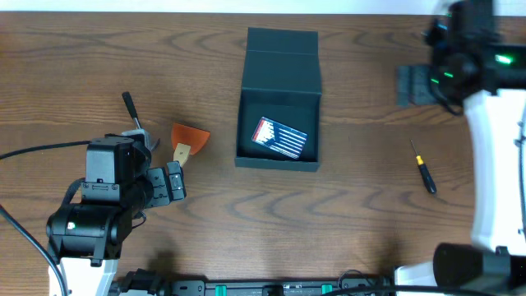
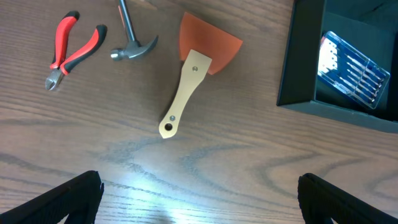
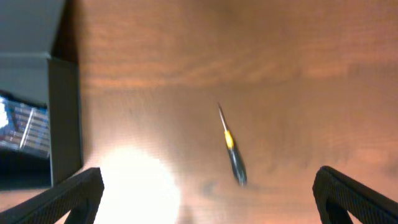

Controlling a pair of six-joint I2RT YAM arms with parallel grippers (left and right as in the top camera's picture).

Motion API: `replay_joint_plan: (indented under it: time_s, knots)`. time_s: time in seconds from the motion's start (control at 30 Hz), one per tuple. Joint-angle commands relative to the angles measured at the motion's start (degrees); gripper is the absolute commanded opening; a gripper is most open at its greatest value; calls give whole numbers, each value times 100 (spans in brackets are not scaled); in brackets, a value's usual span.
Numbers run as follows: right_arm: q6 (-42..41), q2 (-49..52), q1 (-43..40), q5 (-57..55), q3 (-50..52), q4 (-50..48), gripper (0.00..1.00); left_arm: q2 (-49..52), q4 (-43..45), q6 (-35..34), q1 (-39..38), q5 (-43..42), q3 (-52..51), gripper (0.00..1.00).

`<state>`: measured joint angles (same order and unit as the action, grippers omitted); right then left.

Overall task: Pack container
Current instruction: 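Release the case in the box and withdraw the right gripper, then lower the right gripper onto the yellow-handled screwdriver and grasp it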

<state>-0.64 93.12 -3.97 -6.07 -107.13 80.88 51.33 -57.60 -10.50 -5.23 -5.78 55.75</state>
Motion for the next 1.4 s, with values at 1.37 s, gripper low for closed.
replay_joint_plan:
  time_s: [1.37]
  knots:
    - [1443,732,-1759,181,4640,-3274,90,-11,-20,33,35,195,122,98]
